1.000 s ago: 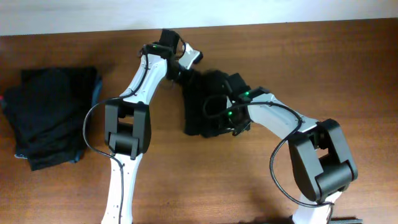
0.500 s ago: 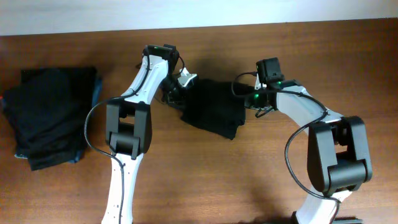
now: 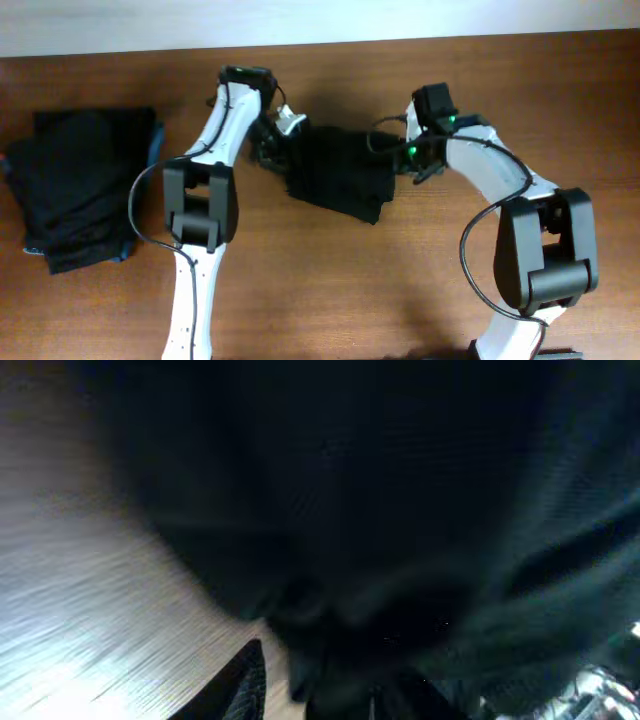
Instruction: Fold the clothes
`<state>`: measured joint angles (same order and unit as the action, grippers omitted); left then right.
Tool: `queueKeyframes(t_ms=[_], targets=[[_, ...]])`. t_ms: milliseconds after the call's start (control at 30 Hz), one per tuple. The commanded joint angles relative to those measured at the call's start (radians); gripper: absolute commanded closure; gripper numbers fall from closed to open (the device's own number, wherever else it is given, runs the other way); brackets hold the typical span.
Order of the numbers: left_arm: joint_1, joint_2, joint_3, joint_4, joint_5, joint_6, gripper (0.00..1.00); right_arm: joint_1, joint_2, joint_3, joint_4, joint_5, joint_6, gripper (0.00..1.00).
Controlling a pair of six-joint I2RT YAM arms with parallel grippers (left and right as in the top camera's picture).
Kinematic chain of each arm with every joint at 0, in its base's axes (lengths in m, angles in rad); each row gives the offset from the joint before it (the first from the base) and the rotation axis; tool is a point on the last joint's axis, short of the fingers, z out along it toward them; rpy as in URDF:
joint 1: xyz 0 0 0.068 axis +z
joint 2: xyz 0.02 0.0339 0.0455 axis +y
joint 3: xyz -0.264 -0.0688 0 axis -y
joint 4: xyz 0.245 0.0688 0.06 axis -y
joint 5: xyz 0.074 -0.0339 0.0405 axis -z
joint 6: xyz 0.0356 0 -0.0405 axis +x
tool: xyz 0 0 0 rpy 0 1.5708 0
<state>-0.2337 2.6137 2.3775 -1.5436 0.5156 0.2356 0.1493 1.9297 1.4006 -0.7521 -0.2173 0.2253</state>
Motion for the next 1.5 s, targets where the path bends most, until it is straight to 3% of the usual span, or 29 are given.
queueKeyframes(t_ms=[0, 100, 133, 167, 300, 533, 767, 967, 1367, 1467], targets=[[0.028, -0.019, 0.113, -0.024, -0.011, -0.002, 0.64, 0.009, -0.038, 0.138, -0.076, -0.018, -0.038, 0.63], [0.041, -0.03, 0.162, -0.019, -0.011, -0.002, 0.6, 0.029, -0.038, 0.169, -0.105, -0.029, -0.038, 0.63], [0.042, -0.03, 0.169, -0.015, -0.011, -0.002, 0.54, 0.032, -0.038, 0.169, -0.106, -0.034, -0.039, 0.63], [0.045, -0.03, 0.173, 0.004, -0.01, -0.002, 0.42, 0.047, -0.034, 0.163, -0.109, -0.045, -0.038, 0.63], [0.04, -0.028, 0.167, 0.037, -0.01, -0.002, 0.25, 0.1, -0.004, 0.137, -0.108, -0.044, -0.037, 0.62], [0.005, -0.027, 0.098, 0.112, -0.006, -0.002, 0.13, 0.184, 0.117, 0.106, -0.081, -0.036, -0.034, 0.62], [-0.013, -0.027, -0.048, 0.202, 0.108, -0.001, 0.13, 0.183, 0.236, 0.103, -0.067, -0.01, -0.027, 0.62], [-0.025, -0.027, -0.175, 0.254, 0.208, -0.001, 0.13, 0.183, 0.238, 0.101, -0.06, -0.007, -0.027, 0.62], [-0.08, -0.027, -0.232, 0.257, 0.305, 0.006, 0.14, 0.184, 0.238, 0.101, -0.06, -0.008, -0.027, 0.62], [-0.114, -0.027, -0.232, 0.267, 0.298, 0.006, 0.25, 0.184, 0.238, 0.101, -0.059, -0.007, -0.027, 0.62]])
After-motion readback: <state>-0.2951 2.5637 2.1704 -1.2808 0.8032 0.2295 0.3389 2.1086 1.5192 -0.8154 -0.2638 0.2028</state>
